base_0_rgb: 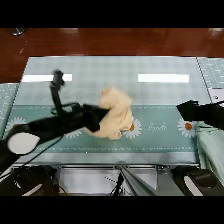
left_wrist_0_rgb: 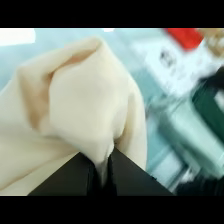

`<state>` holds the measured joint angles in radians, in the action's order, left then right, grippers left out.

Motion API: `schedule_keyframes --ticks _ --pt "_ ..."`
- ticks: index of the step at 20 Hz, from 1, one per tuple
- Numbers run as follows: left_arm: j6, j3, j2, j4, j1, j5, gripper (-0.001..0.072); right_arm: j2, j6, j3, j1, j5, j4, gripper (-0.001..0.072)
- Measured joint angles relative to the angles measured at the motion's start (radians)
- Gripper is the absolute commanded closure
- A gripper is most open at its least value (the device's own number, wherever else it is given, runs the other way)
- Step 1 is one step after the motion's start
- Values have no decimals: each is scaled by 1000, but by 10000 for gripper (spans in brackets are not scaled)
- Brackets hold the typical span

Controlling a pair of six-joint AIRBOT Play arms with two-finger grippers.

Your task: Fold the shirts.

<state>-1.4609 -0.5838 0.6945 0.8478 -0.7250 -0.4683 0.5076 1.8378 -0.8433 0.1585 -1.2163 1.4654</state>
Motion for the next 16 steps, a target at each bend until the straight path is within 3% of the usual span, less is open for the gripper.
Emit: schedule_keyframes --ticks 1,2,3,7,11,16 --pt "-5 50 0 24 4 -41 570 13 0 16 0 0 0 86" --pt "-5 91 0 49 17 -96 195 26 0 33 0 0 -7 86" --pt "-6 119 -1 69 37 -148 2 42 -1 53 0 1 -16 86" --pt "-9 119 -2 128 169 -351 5 124 -29 101 -5 40 -47 86" --pt "-5 -53 -6 193 401 -528 6 172 -60 45 -107 55 -5 86" --pt "-56 -177 -13 233 706 -611 6 140 -122 27 -380 -3 56 87"
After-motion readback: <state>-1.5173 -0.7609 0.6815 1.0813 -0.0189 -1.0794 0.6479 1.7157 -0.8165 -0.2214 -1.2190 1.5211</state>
